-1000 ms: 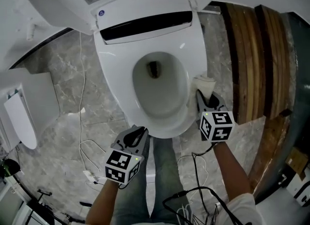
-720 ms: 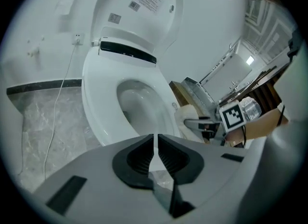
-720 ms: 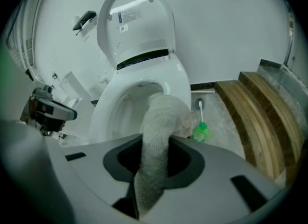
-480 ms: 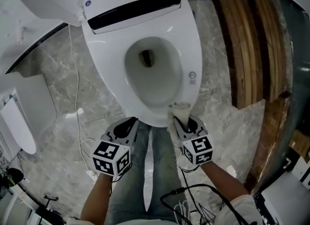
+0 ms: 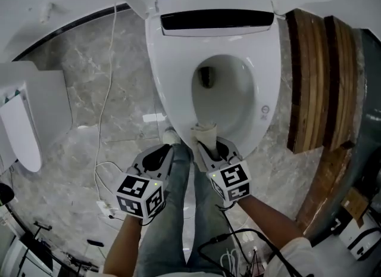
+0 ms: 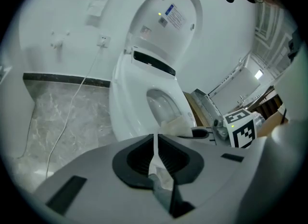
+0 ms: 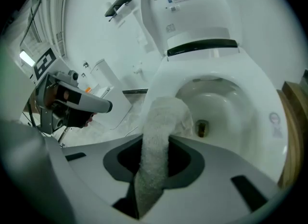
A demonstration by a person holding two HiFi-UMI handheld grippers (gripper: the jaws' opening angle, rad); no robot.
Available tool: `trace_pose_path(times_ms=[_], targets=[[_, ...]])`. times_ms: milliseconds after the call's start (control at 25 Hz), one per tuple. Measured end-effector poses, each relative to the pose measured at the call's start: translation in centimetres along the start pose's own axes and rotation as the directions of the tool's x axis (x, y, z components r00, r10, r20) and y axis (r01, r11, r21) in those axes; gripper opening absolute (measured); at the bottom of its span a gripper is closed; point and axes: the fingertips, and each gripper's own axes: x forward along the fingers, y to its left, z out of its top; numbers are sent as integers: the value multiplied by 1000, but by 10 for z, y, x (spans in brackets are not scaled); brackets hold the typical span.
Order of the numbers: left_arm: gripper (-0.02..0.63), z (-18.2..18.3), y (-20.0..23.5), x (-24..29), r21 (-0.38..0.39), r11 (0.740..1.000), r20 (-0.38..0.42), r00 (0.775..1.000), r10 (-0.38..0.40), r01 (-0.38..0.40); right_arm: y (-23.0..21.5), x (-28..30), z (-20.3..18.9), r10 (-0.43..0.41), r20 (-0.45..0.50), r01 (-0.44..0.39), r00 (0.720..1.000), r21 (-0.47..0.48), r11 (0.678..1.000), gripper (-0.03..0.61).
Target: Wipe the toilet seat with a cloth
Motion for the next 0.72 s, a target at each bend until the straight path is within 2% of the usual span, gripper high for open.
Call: trace_pose_path(times_ms=[200, 400, 720], targets=[[40, 8, 34, -16, -84, 996, 55, 998, 43, -38, 12, 36, 52, 53, 35, -51, 998, -55, 997, 97], [40, 24, 55, -25, -155, 986, 113, 991, 73, -55, 5, 66, 106, 58, 81, -55, 995, -44, 998, 97], [40, 45, 70, -23, -196, 979, 143, 986, 87, -58, -27, 103, 199, 39, 201, -26, 979, -65, 998, 97]])
